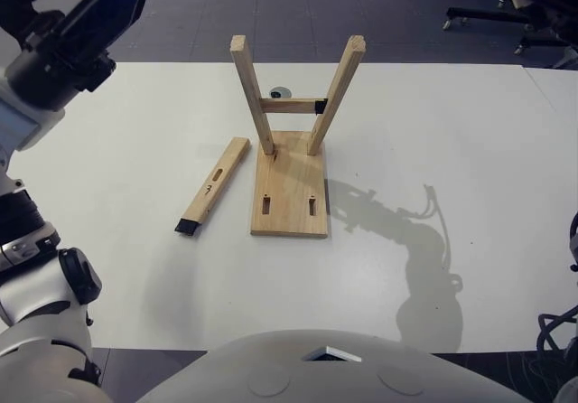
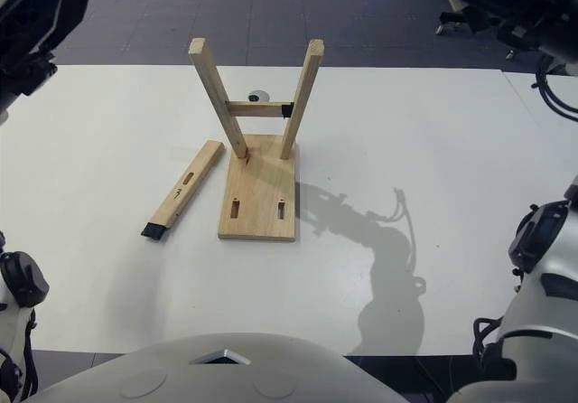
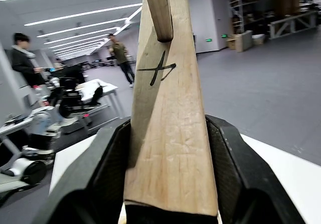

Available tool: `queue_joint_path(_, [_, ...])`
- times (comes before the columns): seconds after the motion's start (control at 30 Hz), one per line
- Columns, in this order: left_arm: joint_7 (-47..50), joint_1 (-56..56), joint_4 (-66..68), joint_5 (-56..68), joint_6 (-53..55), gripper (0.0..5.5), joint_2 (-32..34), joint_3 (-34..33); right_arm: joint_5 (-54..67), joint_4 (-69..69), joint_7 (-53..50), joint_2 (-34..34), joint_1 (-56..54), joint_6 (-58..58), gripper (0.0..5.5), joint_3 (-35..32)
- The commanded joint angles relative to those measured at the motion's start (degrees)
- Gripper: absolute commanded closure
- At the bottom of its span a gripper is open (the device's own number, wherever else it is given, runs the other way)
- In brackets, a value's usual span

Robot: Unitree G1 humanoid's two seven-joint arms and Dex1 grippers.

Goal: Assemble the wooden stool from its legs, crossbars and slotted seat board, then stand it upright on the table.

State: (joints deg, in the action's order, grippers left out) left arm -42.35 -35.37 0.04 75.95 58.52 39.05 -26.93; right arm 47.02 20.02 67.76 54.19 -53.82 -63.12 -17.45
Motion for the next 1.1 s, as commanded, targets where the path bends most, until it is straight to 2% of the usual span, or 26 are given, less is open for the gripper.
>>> queue_joint_path(0.03, [1.42, -4.25, -1.15, 3.96, 2.47, 0.51, -2.17, 2.44, 4.52, -2.77, 0.97, -2.51, -3.87, -5.03, 3.42, 0.89])
queue_joint_path(0.27, [4.29, -10.28, -1.54, 6.10, 1.45, 0.51, -6.92, 5.89, 9.90, -10.23, -3.01, -11.80, -4.01, -8.60, 3.42, 2.34])
queue_joint_path(0.53, [9.23, -12.61, -1.77, 8.63, -0.47, 0.51, -11.75, 6.69, 18.10, -15.23, -11.84, -20.34, -0.53, -12.31, 3.42, -1.35])
queue_joint_path(0.73, [12.23, -13.52, -2.23, 8.35, -3.46, 0.51, -15.78, 7.33, 21.37, -19.11, -19.27, -26.80, 2.25, -10.64, 3.42, -1.40])
queue_joint_path(1.1, [15.48, -16.34, -1.46, 8.93, -6.47, 0.51, -19.56, 7.93, 24.23, -23.87, -26.32, -32.34, 5.27, -9.31, 3.42, 0.87])
